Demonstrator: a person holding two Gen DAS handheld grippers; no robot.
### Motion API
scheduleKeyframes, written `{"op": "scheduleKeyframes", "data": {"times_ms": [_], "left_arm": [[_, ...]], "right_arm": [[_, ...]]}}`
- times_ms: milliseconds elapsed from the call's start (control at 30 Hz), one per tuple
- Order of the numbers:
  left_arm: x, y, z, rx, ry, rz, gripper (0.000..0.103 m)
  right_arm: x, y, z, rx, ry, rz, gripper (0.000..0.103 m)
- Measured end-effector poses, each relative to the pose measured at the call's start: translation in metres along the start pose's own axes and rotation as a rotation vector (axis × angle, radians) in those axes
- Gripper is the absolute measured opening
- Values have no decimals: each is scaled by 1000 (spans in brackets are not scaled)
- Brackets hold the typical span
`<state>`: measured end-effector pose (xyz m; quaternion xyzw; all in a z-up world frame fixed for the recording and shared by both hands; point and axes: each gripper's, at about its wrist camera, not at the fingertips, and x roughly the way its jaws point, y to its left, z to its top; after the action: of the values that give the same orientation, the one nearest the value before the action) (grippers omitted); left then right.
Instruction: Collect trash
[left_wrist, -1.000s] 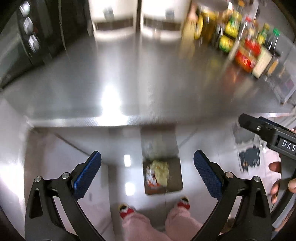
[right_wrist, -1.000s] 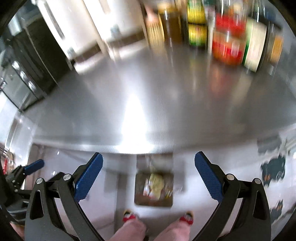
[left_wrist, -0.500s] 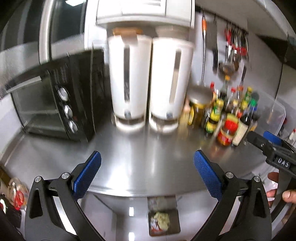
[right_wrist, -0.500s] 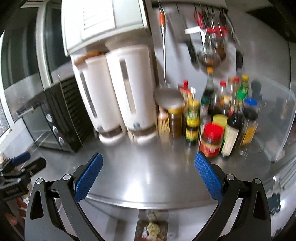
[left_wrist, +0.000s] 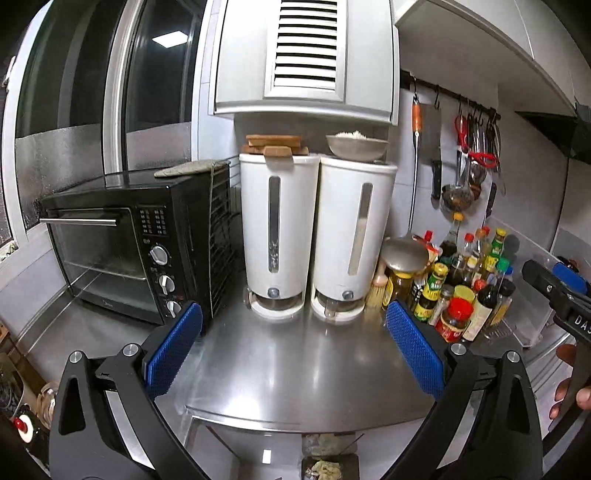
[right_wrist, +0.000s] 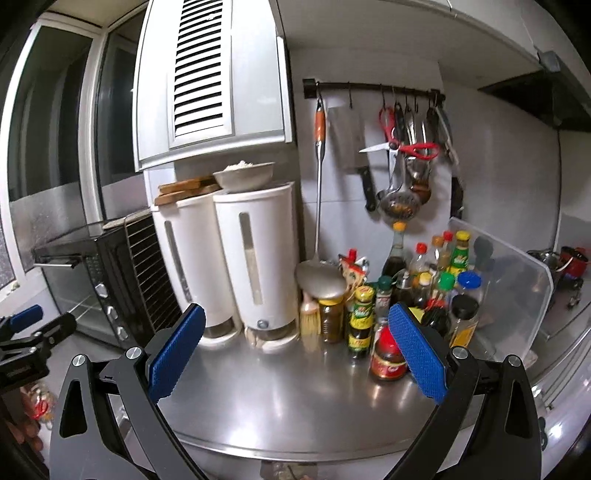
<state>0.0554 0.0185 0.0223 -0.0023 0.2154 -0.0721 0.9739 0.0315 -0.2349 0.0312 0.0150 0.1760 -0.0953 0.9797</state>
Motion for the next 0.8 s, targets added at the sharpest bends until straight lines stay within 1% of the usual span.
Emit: {"op": "scheduleKeyframes", "data": {"times_ms": [167, 367, 800], "left_arm": [[-3, 1, 5, -9, -11, 12, 95], [-3, 0, 9, -12, -29, 13, 95], [0, -6, 12, 3, -33, 5, 95]], "right_arm": [[-2, -1, 7, -2, -8, -34, 100], [-6, -1, 11, -8, -33, -42, 100], [-2, 1, 15, -3, -36, -27, 100]]}}
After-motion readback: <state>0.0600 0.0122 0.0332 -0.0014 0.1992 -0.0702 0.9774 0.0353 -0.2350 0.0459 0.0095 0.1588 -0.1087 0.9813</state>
